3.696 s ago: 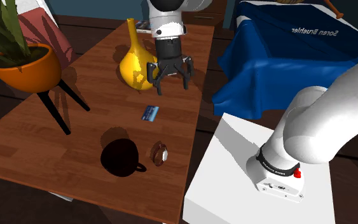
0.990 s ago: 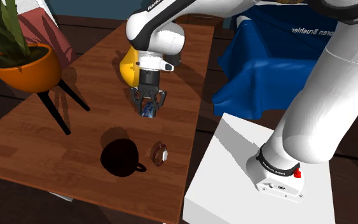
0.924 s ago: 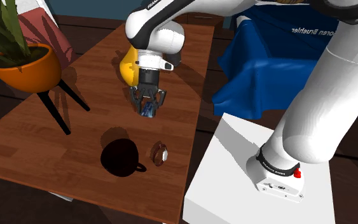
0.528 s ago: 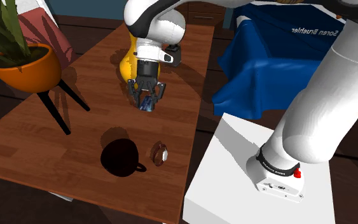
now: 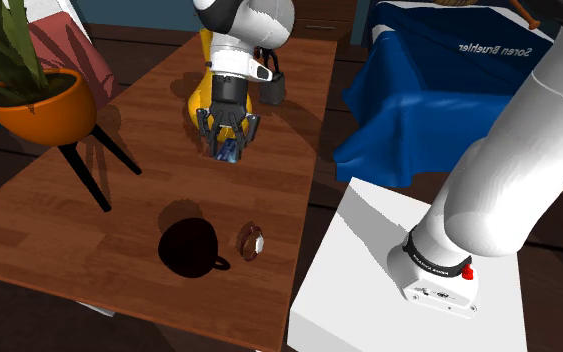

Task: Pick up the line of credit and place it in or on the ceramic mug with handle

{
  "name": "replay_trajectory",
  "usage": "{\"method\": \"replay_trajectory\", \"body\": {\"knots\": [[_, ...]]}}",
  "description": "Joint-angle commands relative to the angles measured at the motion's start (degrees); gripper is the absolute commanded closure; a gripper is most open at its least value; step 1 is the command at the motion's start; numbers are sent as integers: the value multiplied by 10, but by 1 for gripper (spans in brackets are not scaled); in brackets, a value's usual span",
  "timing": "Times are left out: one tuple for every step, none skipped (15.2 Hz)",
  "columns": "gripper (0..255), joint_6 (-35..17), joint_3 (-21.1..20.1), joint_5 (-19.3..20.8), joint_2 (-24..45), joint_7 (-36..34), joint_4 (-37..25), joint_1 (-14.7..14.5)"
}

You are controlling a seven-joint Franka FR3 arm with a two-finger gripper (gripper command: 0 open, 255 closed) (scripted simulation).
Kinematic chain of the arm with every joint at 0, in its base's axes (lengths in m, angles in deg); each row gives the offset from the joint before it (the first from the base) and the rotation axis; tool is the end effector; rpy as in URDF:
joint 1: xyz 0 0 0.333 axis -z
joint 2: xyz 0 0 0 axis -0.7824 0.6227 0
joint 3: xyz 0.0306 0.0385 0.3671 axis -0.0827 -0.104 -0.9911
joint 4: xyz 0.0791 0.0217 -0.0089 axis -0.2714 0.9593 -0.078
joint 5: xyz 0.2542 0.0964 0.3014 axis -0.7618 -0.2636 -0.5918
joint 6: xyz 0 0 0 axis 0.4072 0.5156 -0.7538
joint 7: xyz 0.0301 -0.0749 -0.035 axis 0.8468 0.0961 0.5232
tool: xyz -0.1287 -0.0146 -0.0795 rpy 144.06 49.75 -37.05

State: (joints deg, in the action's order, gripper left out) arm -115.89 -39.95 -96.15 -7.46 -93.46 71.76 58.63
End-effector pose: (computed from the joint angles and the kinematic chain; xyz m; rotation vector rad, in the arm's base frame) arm 0.5289 0.0385 0.4279 -2.1794 1.6211 0.6513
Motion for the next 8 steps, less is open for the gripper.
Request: {"method": "replay_trajectory", "body": {"knots": [[255,12,0,2,-6,-7,-8,0],[255,19,1,3,-8,-10,-13,1],[255,25,1,3,-11,-14,-17,1],[255,31,1,4,-13,-17,-22,1],[255,38,2,5,-15,-20,-27,2],[255,44,2,6,-17,-23,-32,2],[255,50,2,6,-19,-27,-37,2],[255,57,3,7,-21,-30,-42,2]]}}
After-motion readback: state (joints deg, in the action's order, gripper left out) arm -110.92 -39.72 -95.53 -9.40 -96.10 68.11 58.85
